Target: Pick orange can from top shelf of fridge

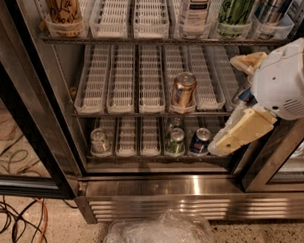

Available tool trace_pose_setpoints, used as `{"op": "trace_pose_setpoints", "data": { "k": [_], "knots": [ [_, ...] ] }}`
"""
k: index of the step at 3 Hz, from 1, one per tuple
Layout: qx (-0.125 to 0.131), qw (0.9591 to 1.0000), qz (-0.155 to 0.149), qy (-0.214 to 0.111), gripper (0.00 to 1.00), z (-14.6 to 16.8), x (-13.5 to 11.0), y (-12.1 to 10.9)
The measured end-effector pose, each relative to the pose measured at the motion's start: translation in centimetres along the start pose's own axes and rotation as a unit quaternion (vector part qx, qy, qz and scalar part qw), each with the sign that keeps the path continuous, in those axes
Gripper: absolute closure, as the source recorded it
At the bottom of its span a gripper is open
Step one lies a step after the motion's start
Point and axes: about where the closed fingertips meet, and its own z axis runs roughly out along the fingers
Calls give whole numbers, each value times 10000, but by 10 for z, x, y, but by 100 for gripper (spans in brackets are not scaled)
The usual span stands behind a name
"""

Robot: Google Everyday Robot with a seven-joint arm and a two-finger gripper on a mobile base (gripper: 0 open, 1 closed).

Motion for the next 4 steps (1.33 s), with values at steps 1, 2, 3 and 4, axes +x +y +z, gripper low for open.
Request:
{"op": "trace_pose_setpoints", "data": {
  "k": [1,2,3,4],
  "knots": [
    [112,9997,52,-222,0,2,-12,0],
    [326,9972,274,-611,0,3,-33,-1],
    [592,9905,540,-1120,0,-3,-61,-8],
    [722,9825,704,-1565,0,-6,-93,-16]
  ]
}}
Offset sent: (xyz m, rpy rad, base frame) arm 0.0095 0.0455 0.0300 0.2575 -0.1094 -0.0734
